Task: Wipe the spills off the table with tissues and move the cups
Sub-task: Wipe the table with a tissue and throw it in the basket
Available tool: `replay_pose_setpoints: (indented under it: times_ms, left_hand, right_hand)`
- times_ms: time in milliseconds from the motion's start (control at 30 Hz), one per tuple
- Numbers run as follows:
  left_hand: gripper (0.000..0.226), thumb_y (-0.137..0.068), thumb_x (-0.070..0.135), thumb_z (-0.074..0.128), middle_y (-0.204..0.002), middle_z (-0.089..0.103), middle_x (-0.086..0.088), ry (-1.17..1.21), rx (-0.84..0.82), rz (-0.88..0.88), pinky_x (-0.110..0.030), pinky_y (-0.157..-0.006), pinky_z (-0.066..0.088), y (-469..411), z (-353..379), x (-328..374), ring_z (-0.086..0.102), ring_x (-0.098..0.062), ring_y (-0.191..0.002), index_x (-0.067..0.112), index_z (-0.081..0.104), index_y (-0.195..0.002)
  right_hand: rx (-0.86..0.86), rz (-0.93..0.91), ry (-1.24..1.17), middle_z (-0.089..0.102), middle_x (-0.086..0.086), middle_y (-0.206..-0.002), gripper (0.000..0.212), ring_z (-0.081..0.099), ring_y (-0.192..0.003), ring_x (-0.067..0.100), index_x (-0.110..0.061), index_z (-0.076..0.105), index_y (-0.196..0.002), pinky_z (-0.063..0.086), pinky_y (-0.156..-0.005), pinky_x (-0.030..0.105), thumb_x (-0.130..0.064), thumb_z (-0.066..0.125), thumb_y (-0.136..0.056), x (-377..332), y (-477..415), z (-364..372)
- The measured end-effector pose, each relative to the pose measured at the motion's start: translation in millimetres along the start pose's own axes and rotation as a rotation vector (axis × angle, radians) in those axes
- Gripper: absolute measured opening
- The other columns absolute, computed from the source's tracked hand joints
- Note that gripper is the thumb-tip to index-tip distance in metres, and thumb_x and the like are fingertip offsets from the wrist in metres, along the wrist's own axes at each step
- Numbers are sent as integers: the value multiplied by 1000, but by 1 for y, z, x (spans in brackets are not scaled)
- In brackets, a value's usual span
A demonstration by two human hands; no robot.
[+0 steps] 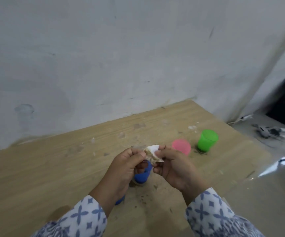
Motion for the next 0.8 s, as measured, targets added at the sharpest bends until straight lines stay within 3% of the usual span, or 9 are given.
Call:
replay_pose_setpoints:
  times_ms: [100,167,300,433,600,800]
  left_hand:
    - [15,-92,10,57,-62,65,0,-71,-13,5,-27,-61,47,-9,45,-7,59,-11,-58,11,58,-77]
    - [15,-92,10,57,-59,65,4,-113,-16,3,-26,-60,47,-16,76,-16,59,-10,-57,12,57,-77]
    - [13,-92,10,56,-61,65,6,-176,-72,-36,-25,-59,45,-32,160,-44,57,-8,-57,13,57,-80]
    - [7,-92,11,56,-69,67,5,-251,-162,-119,-23,-59,44,-50,237,-82,57,-7,-58,13,62,-91]
    - [5,-88,10,58,-70,66,1,-347,-253,-294,-24,-59,43,-77,325,-144,56,-11,-61,11,63,-88]
    - [8,-88,12,57,-68,65,-1,-517,-369,-526,-23,-49,38,-89,403,-245,53,-10,-54,15,60,-81]
  right_hand:
    - [-9,-40,-11,58,6,-66,9,53,-51,15,-7,57,-88,46,-45,26,-11,50,-87,-19,9,-40]
    - [-15,-59,-2,59,7,-69,13,52,-53,15,-7,57,-90,46,-45,26,-14,55,-80,-30,16,-69]
    - [65,-80,-22,62,8,-64,13,54,-51,17,-7,52,-86,45,-44,24,5,51,-79,-51,29,-149]
    - [194,-73,-68,63,10,-64,18,55,-51,16,-4,57,-86,44,-42,22,9,45,-84,-61,39,-232]
    - [460,-67,-208,64,12,-66,19,55,-49,19,-8,51,-90,41,-40,24,10,48,-84,-57,58,-344]
    - [824,-15,-141,54,14,-66,14,47,-51,17,-2,51,-95,36,-45,28,6,53,-83,-14,96,-460]
Point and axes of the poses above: each hand's wrist, its own y-axis away from the middle knuckle, its own z-axis out of the palm, x = y × z, the point moved 7 cm from there along -y, towards the middle knuckle
